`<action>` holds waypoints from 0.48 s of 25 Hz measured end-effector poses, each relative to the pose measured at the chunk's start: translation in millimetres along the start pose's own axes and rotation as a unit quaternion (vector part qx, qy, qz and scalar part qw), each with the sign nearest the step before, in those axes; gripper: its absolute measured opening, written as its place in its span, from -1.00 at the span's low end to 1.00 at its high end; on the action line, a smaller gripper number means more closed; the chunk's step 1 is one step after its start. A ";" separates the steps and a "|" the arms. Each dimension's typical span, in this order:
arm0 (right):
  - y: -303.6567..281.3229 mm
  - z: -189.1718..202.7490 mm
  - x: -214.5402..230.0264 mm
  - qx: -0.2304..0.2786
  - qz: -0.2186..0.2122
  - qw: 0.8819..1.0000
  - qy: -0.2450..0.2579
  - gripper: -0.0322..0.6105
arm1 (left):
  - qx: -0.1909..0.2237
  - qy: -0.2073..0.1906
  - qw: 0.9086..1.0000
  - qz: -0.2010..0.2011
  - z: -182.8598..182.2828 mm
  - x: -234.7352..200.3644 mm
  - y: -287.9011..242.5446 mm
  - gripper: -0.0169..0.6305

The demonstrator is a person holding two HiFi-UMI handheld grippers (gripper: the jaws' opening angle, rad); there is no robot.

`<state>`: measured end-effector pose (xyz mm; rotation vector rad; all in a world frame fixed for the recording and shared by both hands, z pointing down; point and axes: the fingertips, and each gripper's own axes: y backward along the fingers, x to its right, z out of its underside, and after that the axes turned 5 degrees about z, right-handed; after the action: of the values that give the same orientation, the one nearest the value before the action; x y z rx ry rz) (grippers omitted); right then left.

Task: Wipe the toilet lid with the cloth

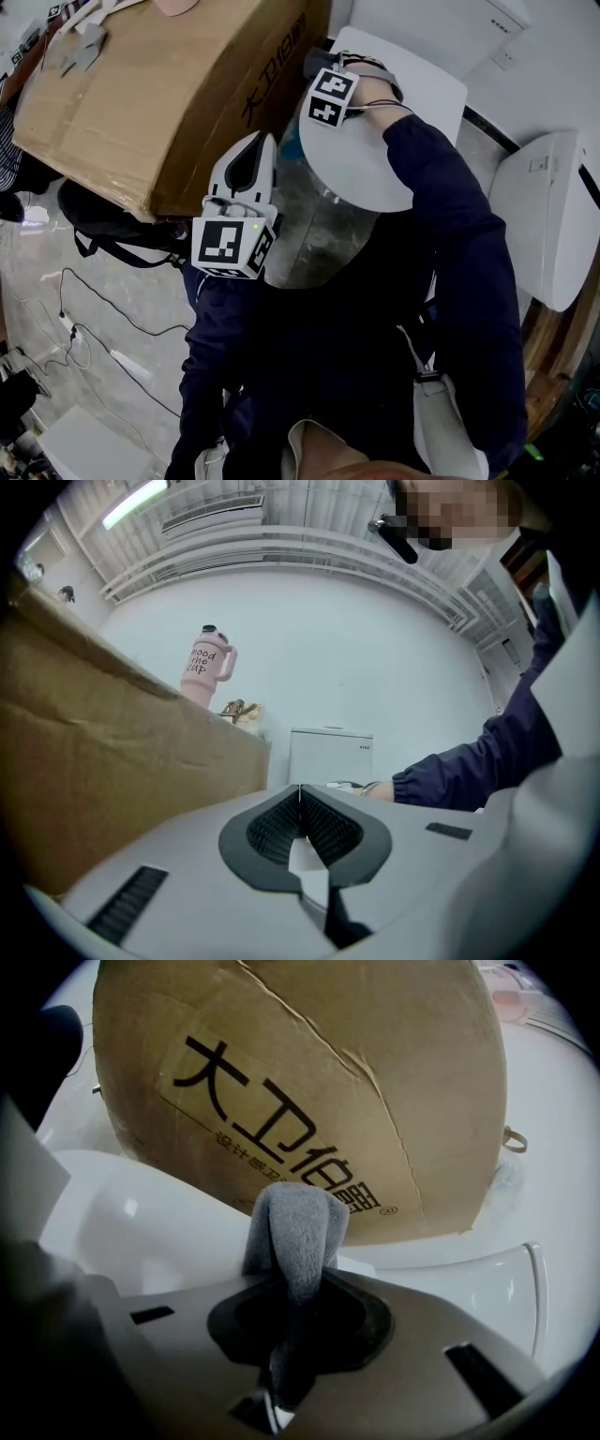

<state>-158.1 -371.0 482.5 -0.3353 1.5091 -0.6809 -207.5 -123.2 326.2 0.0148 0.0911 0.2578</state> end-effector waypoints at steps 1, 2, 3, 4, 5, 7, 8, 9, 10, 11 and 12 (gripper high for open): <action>5.8 -3.4 -5.9 0.005 -0.002 1.000 0.003 -0.70 | 0.002 -0.001 1.000 0.000 -1.8 -0.9 -0.3 -0.90; 11.4 -6.7 -11.1 0.010 -0.002 1.000 0.007 -0.70 | 0.004 -0.003 1.000 -0.001 -3.6 -2.2 -0.8 -0.90; 16.7 -9.9 -15.5 0.015 0.000 1.000 0.011 -0.70 | 0.006 -0.004 1.000 -0.002 -5.4 -3.5 -1.2 -0.90; 22.1 -12.9 -19.9 0.019 0.000 1.000 0.013 -0.70 | 0.008 -0.004 1.000 -0.002 -6.9 -4.7 -1.4 -0.90; 27.8 -15.8 -25.0 0.022 -0.003 1.000 0.014 -0.70 | 0.009 -0.005 1.000 -0.001 -8.2 -5.2 -1.2 -0.90; 40.6 -20.7 -37.4 0.027 -0.012 0.999 0.014 -0.70 | 0.009 -0.009 1.000 0.005 -9.7 -4.5 -0.5 -0.90; 46.8 -22.7 -43.2 0.029 -0.015 0.999 0.014 -0.70 | 0.009 -0.010 1.000 0.009 -10.3 -4.0 -0.6 -0.90; 52.2 -24.3 -47.6 0.031 -0.015 0.999 0.015 -0.70 | 0.009 -0.012 1.000 0.012 -11.1 -3.9 -1.0 -0.90; 56.8 -25.5 -50.8 0.033 -0.015 0.999 0.015 -0.70 | 0.009 -0.012 1.000 0.013 -11.8 -4.3 -1.5 -0.90; 60.8 -26.6 -53.5 0.036 -0.017 0.999 0.014 -0.70 | 0.010 -0.012 1.000 0.012 -12.2 -4.9 -1.6 -0.90; 64.6 -27.7 -56.3 0.038 -0.020 0.999 0.012 -0.70 | 0.010 -0.011 1.000 0.011 -12.3 -5.4 -1.3 -0.90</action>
<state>-167.9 -281.5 486.9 -0.2999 1.4981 -0.7744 -213.5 -125.8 314.5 0.0383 0.0722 0.2782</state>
